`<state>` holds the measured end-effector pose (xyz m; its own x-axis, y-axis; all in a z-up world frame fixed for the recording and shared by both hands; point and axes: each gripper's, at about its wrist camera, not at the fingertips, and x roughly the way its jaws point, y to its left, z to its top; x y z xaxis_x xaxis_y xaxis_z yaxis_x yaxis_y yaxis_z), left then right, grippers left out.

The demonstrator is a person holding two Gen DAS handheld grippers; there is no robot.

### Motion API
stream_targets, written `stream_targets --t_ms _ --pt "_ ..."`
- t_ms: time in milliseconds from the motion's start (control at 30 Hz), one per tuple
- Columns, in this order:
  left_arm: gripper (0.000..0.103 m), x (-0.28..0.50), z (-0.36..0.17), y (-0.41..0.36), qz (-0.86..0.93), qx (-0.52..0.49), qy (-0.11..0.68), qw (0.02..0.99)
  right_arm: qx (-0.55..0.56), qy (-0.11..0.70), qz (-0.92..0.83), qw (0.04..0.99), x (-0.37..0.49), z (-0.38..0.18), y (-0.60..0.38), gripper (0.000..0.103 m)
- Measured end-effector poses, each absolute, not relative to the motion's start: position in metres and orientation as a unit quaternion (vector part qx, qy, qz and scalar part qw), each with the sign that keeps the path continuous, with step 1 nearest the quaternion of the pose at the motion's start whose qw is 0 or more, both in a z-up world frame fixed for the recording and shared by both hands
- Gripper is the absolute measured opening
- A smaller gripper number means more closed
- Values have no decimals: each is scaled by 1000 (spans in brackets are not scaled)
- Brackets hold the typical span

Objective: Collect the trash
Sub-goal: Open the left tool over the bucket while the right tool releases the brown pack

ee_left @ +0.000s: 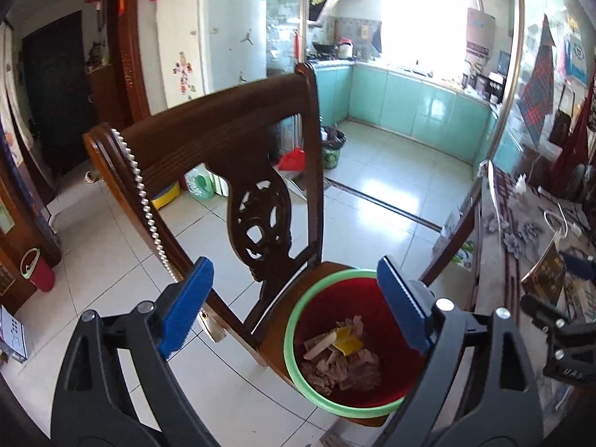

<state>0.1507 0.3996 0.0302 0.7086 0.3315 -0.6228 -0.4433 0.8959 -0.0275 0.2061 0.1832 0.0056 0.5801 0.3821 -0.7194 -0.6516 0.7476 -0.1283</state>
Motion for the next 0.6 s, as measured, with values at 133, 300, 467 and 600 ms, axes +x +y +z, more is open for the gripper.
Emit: stream_targets --t_ms 133,300,467,600 --pt "95 134 44 418 241 -127 282 920 -194 352 317 859 205 -3 207 76" --pt "98 117 53 436 267 -169 249 916 -197 360 340 846 205 -17 239 76" --pt "98 110 53 443 270 -188 242 913 -214 372 350 832 208 -42 270 76" --pt "98 110 52 443 269 -188 242 913 -214 389 343 827 215 -63 283 76"
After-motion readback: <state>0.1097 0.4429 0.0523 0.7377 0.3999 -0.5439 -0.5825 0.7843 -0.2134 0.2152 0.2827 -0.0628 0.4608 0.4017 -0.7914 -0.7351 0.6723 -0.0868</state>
